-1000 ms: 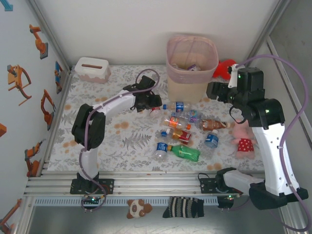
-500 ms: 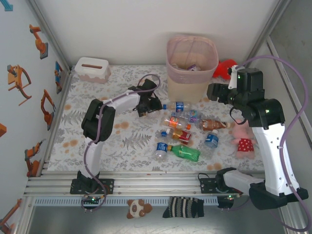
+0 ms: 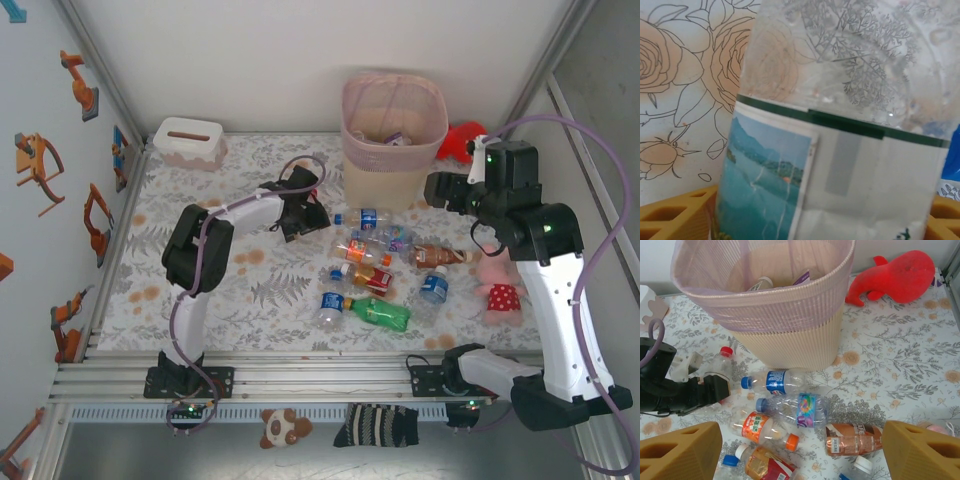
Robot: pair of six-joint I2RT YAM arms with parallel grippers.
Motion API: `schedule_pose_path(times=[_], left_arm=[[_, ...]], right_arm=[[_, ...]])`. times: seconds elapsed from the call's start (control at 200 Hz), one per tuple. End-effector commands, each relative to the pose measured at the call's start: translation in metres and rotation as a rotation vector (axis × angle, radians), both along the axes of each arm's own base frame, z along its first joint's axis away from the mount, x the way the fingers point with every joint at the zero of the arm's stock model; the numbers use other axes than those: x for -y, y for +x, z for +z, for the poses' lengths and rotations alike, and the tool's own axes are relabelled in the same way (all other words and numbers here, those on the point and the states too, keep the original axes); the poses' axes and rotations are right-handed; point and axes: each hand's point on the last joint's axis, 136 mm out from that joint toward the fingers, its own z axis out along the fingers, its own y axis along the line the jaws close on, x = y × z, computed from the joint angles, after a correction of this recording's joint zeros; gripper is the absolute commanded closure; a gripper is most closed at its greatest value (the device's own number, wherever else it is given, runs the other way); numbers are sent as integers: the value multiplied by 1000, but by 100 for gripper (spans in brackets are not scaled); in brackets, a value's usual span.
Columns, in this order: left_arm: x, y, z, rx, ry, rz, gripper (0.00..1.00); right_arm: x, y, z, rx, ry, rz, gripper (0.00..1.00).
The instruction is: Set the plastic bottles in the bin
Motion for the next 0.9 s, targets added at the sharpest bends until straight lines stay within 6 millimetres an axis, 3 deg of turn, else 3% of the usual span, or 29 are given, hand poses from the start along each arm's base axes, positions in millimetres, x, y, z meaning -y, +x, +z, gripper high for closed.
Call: schedule_pose_path(times=[0.0,0.891], left_arm=[[-6,-12,6,-29,-3,7,25],[5,-26,14,5,8,-80,24]], right_arm=[[1,-2,3,12,27,-12,18],[-4,-6,5,10,58,3,19]])
